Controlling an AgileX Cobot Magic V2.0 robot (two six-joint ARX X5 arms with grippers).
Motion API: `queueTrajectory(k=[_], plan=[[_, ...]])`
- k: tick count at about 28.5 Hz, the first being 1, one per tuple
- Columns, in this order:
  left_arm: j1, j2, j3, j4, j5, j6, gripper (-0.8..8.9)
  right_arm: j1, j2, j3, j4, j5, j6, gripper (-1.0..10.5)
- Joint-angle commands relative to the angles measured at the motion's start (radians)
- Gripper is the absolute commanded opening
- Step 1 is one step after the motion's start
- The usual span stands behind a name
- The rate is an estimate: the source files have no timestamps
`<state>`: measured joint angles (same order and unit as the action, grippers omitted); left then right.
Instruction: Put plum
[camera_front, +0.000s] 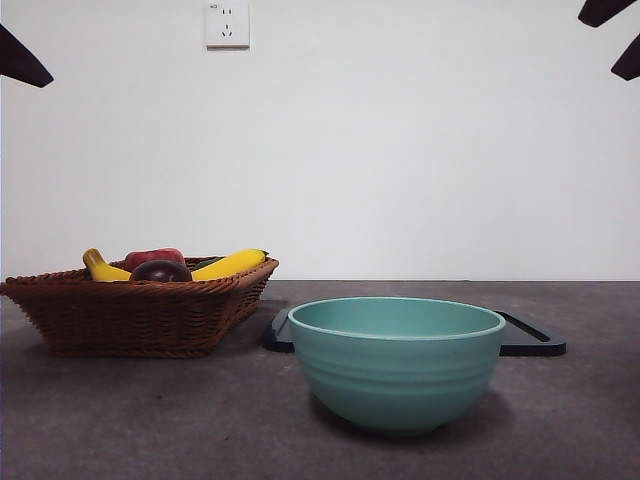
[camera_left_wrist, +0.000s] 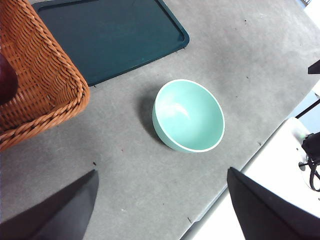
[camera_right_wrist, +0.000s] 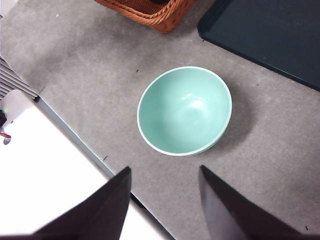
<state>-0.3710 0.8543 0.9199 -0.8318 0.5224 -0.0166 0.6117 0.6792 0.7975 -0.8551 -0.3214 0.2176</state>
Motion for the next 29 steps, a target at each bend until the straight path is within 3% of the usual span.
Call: queueTrajectory(k=[1,11,13,17,20,29], plan=[[-0.005,0.006,0.02,0.009,0.002,0.005,4.05,0.007,0.005,0.016,0.008,-0.003,0.01,2.2],[-0.005,0.006,0.02,0.009,0.002,0.006,3.91,0.007,0.005,0.016,0.008,-0.003,0.01,2.1],[-0.005,0.006,0.02,0.009,0.002,0.006,3.23,0.007,0.005,0.016,0.008,-0.003,0.01,2.0],[-0.004,0.006,0.02,0.009,0.002,0.006,1.16,0.007,0.005,0.016,0.008,-0.003,0.01,0.3],[-0.005,0.006,0.02,0.009,0.002,0.005,0.06,0.007,0.005,0.016,0.008,-0.003,0.01,0.1],[-0.004,0.006,0.02,0.01,0.002,0.007,0.07,0.007,0.005,0.016,0.01,0.008,0.009,0.1]])
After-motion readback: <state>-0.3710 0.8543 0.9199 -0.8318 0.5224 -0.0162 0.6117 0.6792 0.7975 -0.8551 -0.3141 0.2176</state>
